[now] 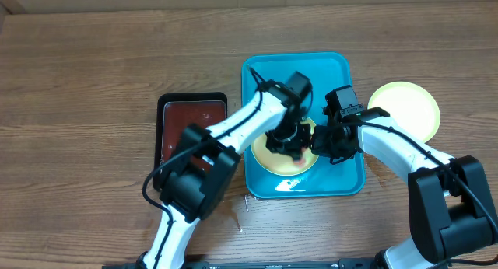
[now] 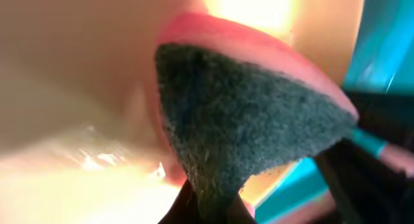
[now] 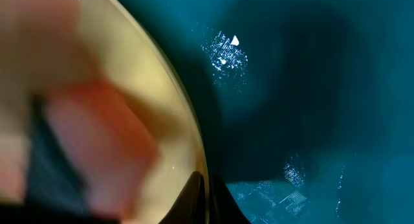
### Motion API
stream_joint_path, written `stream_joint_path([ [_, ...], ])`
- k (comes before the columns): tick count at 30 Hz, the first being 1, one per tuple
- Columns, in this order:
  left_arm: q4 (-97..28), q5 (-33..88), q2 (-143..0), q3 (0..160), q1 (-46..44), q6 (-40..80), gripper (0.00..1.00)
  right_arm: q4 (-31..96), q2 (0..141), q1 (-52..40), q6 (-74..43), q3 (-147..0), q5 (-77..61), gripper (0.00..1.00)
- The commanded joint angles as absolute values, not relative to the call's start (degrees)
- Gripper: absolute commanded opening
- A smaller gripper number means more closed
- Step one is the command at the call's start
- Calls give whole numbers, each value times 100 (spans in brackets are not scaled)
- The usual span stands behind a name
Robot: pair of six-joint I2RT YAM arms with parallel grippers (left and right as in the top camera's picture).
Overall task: Clean dirty plates on tray and stack at the side
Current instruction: 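Scrub the yellow plate with the sponge while the right gripper holds it, then return the sponge to the black basin and release it with the left gripper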
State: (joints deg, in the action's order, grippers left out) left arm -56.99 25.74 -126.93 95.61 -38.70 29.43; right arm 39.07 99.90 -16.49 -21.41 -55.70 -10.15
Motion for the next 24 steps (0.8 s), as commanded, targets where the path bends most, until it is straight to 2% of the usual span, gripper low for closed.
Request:
stream_joint_path([
  [1,-5992,2775,-12827,9564,-3710,2945,4,3979,9996,-1640,-2106,-5544,-773,4],
  [9,-6923,1651,-12623,9568,-3070,3129,5,3957,9996,-1640,-2106,-5544,-773,4],
  [17,-7459,1389,-11153,9568,-2316,2436,4,3977,9996,-1638,-2104,-5544,-773,4],
  [22,-7863,-1,-10530,9564,-1625,2467,4,3992,9996,-1640,-2104,-5544,-773,4],
  [24,-7953,-217,-10530,9526,-1422,2464,5,3990,9996,-1638,-2104,-5544,-773,4],
])
